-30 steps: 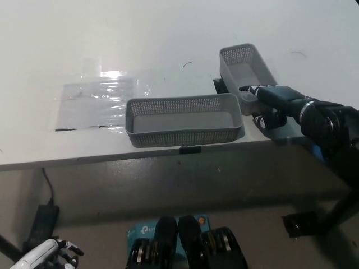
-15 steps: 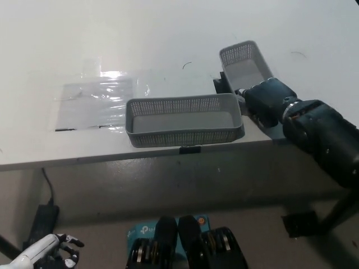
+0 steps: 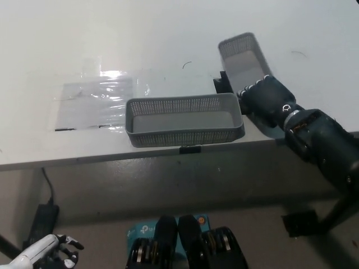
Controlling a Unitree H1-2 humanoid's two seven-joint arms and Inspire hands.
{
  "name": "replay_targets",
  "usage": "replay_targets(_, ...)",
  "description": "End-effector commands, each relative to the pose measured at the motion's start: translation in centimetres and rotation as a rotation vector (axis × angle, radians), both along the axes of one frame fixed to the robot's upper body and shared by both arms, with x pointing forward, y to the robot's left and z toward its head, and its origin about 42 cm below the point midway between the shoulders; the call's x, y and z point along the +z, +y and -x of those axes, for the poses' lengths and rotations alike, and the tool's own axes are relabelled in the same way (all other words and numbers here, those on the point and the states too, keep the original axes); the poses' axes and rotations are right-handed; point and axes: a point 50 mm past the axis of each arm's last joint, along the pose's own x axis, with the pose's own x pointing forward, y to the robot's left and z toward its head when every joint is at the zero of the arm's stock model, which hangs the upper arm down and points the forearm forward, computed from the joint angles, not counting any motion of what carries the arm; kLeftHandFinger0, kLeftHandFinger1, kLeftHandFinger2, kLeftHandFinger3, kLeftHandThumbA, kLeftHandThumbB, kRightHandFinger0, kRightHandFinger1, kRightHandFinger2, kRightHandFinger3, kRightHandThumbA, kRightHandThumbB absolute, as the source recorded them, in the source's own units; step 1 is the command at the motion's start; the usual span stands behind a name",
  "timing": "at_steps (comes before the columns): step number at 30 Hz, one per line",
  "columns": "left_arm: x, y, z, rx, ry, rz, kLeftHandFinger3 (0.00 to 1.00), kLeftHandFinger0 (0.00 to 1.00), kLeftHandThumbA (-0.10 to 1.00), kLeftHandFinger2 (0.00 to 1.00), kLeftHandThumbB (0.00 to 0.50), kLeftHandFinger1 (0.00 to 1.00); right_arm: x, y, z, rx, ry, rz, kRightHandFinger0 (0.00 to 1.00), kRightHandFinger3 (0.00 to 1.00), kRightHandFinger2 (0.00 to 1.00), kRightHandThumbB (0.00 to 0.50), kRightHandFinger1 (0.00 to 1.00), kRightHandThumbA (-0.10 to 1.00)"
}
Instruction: The robot uses its right hand to pick up the grey box kept on the middle on the desk and place it on top of another box next to it in a right angle
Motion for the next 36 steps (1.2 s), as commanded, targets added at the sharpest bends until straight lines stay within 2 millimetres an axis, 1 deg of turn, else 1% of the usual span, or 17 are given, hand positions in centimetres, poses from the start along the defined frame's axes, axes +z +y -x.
replay_targets(1, 0.9, 0.6, -0.1, 0.001, -0.011, -0.012, 0.68, 0.53, 0.39, 0.59, 0.351, 0.46, 2.8, 0.4, -0.8, 0.019, -0.095, -0.363, 0.00, 0.05, 0.35, 0.138, 0.02, -0.10)
replay_targets(2, 0.8, 0.6, 0.0, 0.003, -0.009, -0.014, 0.71, 0.60, 0.41, 0.64, 0.362, 0.52, 3.0, 0.5, -1.0, 0.001, -0.089, -0.427, 0.00, 0.06, 0.36, 0.152, 0.02, -0.10)
replay_targets(5, 0.9, 0.6, 0.0, -0.009, -0.014, -0.029, 0.70, 0.59, 0.43, 0.63, 0.360, 0.50, 3.6, 0.6, -1.1, -0.017, -0.101, -0.547, 0.00, 0.05, 0.36, 0.183, 0.03, -0.10)
replay_targets(6, 0.8, 0.5, 0.0, -0.010, -0.017, -0.025, 0.69, 0.57, 0.42, 0.62, 0.361, 0.50, 3.7, 0.5, -1.1, -0.023, -0.100, -0.562, 0.00, 0.07, 0.37, 0.183, 0.04, -0.10)
replay_targets(7, 0.6, 0.5, 0.0, -0.003, -0.015, -0.005, 0.63, 0.51, 0.40, 0.57, 0.370, 0.44, 4.2, 0.7, -1.1, -0.029, -0.094, -0.634, 0.00, 0.13, 0.40, 0.187, 0.09, -0.10)
replay_targets(9, 0.6, 0.5, 0.0, -0.008, -0.020, -0.012, 0.64, 0.50, 0.41, 0.57, 0.370, 0.44, 4.4, 0.8, -1.1, -0.034, -0.090, -0.661, 0.00, 0.19, 0.41, 0.192, 0.10, -0.10)
replay_targets(10, 0.6, 0.5, 0.0, 0.002, -0.015, -0.013, 0.67, 0.54, 0.41, 0.61, 0.374, 0.48, 4.5, 0.9, -1.1, -0.027, -0.097, -0.670, 0.00, 0.20, 0.41, 0.201, 0.10, -0.10)
replay_targets(11, 0.7, 0.4, 0.0, 0.007, -0.009, -0.009, 0.69, 0.53, 0.41, 0.62, 0.371, 0.48, 4.4, 1.0, -1.1, -0.025, -0.115, -0.671, 0.00, 0.20, 0.39, 0.221, 0.09, -0.10)
replay_targets(14, 0.7, 0.4, 0.0, 0.000, -0.011, -0.014, 0.70, 0.53, 0.41, 0.60, 0.364, 0.47, 4.6, 1.1, -1.1, -0.023, -0.122, -0.676, 0.00, 0.15, 0.34, 0.225, 0.04, -0.10)
replay_targets(20, 0.7, 0.4, 0.0, 0.002, -0.012, -0.016, 0.70, 0.54, 0.41, 0.59, 0.366, 0.47, 4.4, 1.1, -0.9, -0.005, -0.114, -0.685, 0.00, 0.11, 0.32, 0.239, 0.02, -0.10)
replay_targets(22, 0.6, 0.4, -0.1, 0.003, -0.008, -0.017, 0.73, 0.54, 0.40, 0.61, 0.357, 0.48, 4.4, 0.9, -0.8, 0.000, -0.107, -0.683, 0.00, 0.10, 0.32, 0.247, 0.02, -0.10)
replay_targets(25, 0.6, 0.6, 0.2, 0.001, -0.009, -0.015, 0.70, 0.53, 0.40, 0.61, 0.353, 0.48, 4.3, 0.7, -0.8, 0.004, -0.112, -0.664, 0.00, 0.12, 0.34, 0.265, 0.03, -0.10)
replay_targets(30, 0.7, 0.8, 0.3, 0.001, -0.009, -0.017, 0.68, 0.55, 0.41, 0.61, 0.365, 0.48, 5.7, -0.4, -1.1, 0.015, -0.131, -0.598, 0.00, 0.16, 0.38, 0.243, 0.07, -0.10)
replay_targets(31, 0.7, 0.8, 0.3, -0.003, -0.009, -0.026, 0.71, 0.58, 0.42, 0.63, 0.365, 0.51, 6.0, -0.5, -1.1, 0.022, -0.141, -0.588, 0.00, 0.16, 0.38, 0.244, 0.07, -0.10)
replay_targets(33, 0.7, 0.8, 0.3, 0.001, -0.007, -0.030, 0.72, 0.58, 0.43, 0.64, 0.372, 0.52, 6.3, -0.9, -1.2, 0.034, -0.154, -0.576, 0.00, 0.15, 0.36, 0.239, 0.06, -0.10)
replay_targets(34, 0.7, 0.8, 0.3, -0.001, -0.005, -0.034, 0.72, 0.56, 0.43, 0.63, 0.371, 0.51, 7.2, -1.2, -1.2, 0.037, -0.162, -0.560, 0.00, 0.15, 0.35, 0.240, 0.05, -0.10)
replay_targets(36, 0.8, 1.0, 0.4, 0.003, -0.007, -0.039, 0.72, 0.56, 0.42, 0.64, 0.367, 0.51, 8.1, -1.2, -1.4, 0.043, -0.165, -0.550, 0.00, 0.10, 0.31, 0.269, 0.02, -0.10)
